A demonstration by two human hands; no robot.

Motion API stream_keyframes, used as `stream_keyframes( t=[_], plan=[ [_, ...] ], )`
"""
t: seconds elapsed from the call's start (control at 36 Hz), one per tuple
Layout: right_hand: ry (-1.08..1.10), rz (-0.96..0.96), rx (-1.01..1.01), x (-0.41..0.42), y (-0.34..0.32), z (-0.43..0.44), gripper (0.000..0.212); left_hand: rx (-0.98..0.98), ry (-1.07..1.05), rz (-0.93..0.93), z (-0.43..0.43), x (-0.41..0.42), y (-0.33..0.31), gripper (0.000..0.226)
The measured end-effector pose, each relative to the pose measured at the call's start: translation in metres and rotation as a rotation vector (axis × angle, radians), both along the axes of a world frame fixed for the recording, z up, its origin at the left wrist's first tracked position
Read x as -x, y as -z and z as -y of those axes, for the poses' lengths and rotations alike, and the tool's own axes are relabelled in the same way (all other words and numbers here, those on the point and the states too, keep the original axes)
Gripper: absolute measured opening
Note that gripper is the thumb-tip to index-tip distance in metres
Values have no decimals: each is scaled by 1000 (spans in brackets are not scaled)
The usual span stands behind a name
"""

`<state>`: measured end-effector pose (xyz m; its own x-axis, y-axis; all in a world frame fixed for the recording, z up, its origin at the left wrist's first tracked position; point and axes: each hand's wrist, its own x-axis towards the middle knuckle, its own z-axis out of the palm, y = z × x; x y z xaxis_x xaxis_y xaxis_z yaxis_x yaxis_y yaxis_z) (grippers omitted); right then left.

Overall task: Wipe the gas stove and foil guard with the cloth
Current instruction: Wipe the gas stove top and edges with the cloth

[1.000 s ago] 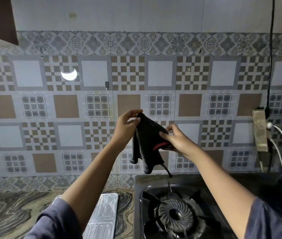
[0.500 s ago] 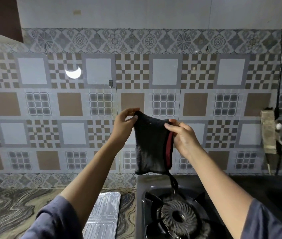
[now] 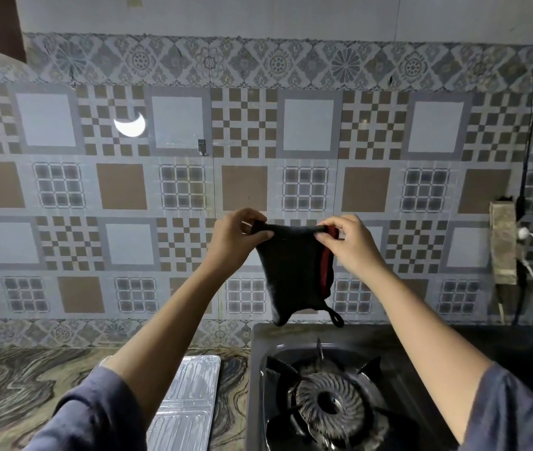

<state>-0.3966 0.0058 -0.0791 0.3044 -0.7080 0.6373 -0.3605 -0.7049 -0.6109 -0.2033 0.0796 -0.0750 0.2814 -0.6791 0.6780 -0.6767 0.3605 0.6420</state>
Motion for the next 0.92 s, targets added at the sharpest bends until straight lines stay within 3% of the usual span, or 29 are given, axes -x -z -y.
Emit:
stream_keyframes(
  t=[0.11, 0.31, 0.58, 0.92],
  plan=[
    [-83, -23, -105, 0, 4, 6, 4, 51, -42, 139, 7, 1, 6, 14],
    [-144, -65, -230, -5, 17, 28, 11, 7, -49, 147, 26, -12, 30, 13],
    [-123, 38, -186, -34, 42, 51, 13, -5, -57, -76, 50, -21, 62, 10],
    [-219, -246, -498, -19, 119, 62, 9, -254, 20, -195, 25, -15, 150, 6]
  ],
)
